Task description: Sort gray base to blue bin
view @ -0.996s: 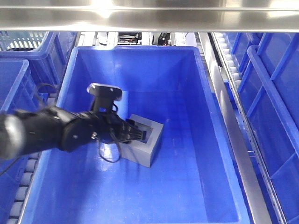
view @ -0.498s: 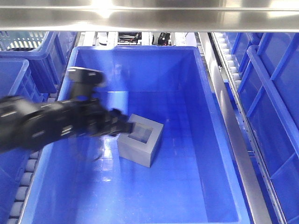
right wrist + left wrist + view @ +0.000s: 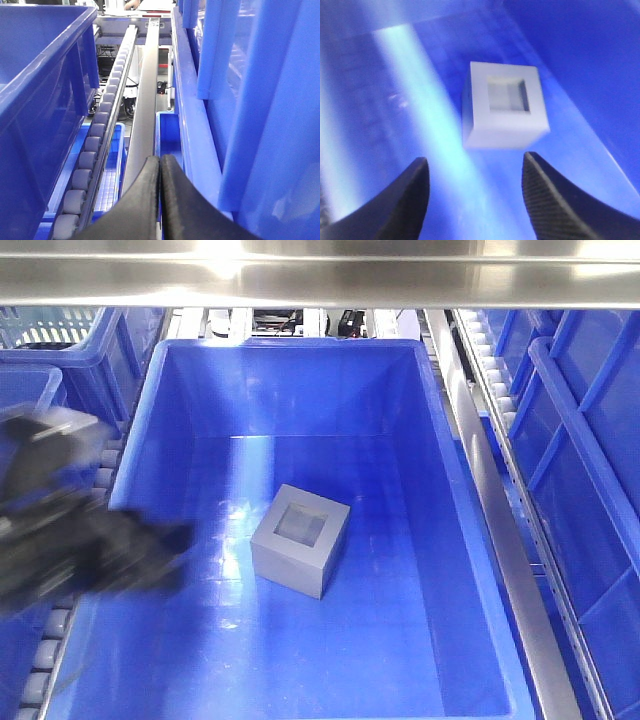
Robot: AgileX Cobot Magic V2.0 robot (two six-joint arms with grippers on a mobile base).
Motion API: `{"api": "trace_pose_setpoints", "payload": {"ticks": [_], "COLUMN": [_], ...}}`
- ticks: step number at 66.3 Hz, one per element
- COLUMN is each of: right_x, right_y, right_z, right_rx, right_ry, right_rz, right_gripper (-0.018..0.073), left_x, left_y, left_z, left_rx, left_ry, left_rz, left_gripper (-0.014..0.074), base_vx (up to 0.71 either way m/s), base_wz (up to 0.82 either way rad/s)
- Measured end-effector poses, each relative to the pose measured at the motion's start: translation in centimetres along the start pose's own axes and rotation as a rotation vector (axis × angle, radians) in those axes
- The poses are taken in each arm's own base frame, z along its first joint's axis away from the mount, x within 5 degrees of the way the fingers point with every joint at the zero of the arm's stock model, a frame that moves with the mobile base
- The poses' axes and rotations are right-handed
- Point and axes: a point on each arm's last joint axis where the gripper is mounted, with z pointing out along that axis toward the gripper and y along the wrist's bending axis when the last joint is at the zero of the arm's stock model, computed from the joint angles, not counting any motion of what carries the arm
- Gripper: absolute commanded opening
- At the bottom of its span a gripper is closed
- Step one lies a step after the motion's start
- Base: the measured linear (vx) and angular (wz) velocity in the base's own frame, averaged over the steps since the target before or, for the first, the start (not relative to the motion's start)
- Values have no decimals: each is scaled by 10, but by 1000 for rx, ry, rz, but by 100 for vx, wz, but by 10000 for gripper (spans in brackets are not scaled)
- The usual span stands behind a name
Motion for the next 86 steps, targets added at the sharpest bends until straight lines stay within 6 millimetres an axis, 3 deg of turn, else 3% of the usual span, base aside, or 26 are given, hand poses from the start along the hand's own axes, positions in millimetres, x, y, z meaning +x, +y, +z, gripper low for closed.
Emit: {"api": "trace_pose_setpoints", "payload": {"ticks": [26, 45, 60, 75, 86], "right_x": [0, 0, 0, 0, 0], "right_y": [0, 0, 0, 0, 0], "right_z": [0, 0, 0, 0, 0], "right_rx": [0, 0, 0, 0, 0], "right_ry": [0, 0, 0, 0, 0], "right_rz": [0, 0, 0, 0, 0], "right_gripper": [-9, -9, -9, -9, -9], "left_x": [63, 82, 85, 85, 85], "left_y": [18, 24, 24, 24, 24], "left_z": [-88, -132, -139, -139, -139], "left_rx": [14, 44, 37, 36, 36], "left_ry": [-212, -423, -463, -463, -463], "left_rz": [38, 54, 111, 115, 117], "left_gripper": [405, 349, 244, -6, -7], "base_vx": [0, 0, 0, 0, 0], "base_wz": [0, 0, 0, 0, 0]}}
